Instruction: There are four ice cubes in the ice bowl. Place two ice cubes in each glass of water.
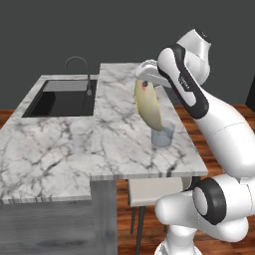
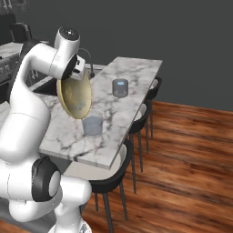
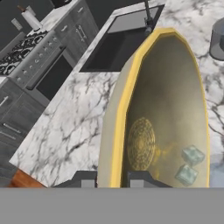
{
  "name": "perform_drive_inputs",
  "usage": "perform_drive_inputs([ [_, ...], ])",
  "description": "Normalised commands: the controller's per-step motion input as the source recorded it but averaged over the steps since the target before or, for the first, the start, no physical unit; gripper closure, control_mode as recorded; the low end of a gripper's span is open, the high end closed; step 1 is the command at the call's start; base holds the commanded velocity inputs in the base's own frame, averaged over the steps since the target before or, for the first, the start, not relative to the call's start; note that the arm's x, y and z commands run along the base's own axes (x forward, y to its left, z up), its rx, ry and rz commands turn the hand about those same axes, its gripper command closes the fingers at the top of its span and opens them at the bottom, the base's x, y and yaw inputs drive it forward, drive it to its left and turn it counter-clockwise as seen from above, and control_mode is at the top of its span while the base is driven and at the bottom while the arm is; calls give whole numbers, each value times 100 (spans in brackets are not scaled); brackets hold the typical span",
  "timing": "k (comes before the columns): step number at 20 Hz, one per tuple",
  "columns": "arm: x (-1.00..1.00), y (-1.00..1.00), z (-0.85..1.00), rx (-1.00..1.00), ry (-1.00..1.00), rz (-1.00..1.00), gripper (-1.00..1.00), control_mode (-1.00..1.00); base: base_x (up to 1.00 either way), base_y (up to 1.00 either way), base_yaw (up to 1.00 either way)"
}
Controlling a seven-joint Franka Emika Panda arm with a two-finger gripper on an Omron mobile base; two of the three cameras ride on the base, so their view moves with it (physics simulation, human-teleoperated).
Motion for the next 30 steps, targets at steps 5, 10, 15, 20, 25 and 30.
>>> perform_drive_inputs([
  [5, 0, -5, 1, 0, 1, 0, 100, -100, 0, 0, 0],
  [10, 0, -10, 3, 0, 3, 0, 100, -100, 0, 0, 0],
  [15, 0, -6, 2, 0, 6, 0, 100, -100, 0, 0, 0],
  [20, 0, 0, 6, 0, 5, 0, 100, -100, 0, 0, 0],
  [25, 0, -4, 5, 0, 6, 0, 100, -100, 0, 0, 0],
  [30, 2, -2, 1, 1, 7, 0, 100, -100, 0, 0, 0],
])
